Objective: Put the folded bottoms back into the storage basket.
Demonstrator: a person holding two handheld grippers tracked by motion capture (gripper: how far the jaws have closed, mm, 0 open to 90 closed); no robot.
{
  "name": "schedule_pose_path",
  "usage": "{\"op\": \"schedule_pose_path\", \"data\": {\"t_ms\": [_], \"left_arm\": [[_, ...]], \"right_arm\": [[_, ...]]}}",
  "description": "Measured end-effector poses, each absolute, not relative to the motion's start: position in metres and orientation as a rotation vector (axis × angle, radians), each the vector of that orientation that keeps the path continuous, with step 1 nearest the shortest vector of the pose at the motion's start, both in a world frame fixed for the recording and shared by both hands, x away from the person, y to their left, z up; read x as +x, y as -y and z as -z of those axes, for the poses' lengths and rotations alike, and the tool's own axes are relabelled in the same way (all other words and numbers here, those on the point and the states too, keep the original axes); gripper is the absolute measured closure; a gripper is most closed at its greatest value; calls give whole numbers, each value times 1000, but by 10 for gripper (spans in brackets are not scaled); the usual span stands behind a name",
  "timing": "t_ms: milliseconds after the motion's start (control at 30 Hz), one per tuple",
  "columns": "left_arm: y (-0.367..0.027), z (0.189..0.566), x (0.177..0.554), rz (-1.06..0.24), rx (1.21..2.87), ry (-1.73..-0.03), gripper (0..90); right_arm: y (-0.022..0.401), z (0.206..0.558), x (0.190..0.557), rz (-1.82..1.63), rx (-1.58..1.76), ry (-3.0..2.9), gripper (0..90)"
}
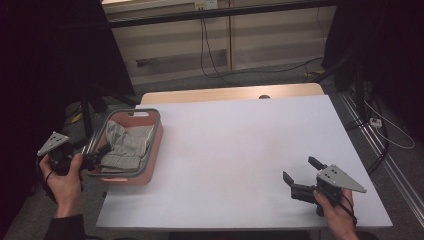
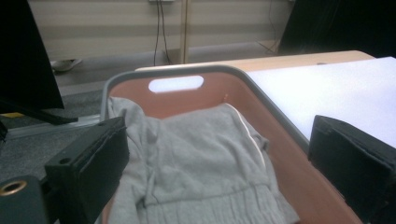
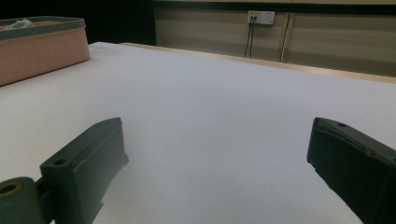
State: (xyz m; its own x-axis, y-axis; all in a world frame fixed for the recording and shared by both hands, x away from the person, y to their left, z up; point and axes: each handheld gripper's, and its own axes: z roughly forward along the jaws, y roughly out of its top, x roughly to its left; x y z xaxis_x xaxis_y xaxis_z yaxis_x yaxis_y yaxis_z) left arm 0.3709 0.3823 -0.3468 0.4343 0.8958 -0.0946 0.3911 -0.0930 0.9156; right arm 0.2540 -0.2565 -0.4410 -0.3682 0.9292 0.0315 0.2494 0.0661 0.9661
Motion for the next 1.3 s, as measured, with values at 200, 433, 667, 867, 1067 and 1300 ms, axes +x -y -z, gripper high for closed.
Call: {"op": "schedule_pose_path", "data": {"t_ms": [200,433,667,867,1067,1300], "left_arm": [[-378,345,357,-643,1684,-1118,59],[-372,348,348,-656,1639,-1109,56],[-359,351,344,-611,1655,-1110,57],[-341,346,338,-634,1650,-1087,46],[-325,345,339,-621,1685,-1045,44],[-309,337,336,-624,1752,-965,45]], "right_arm": [[256,441,254,-1336,1185,-1699,41],[256,441,254,-1337,1185,-1700,41],[256,441,255,-1337,1184,-1701,41],[256,441,255,-1338,1181,-1703,41],[256,441,255,-1337,1181,-1704,41],[256,441,255,-1339,1177,-1706,42]]}}
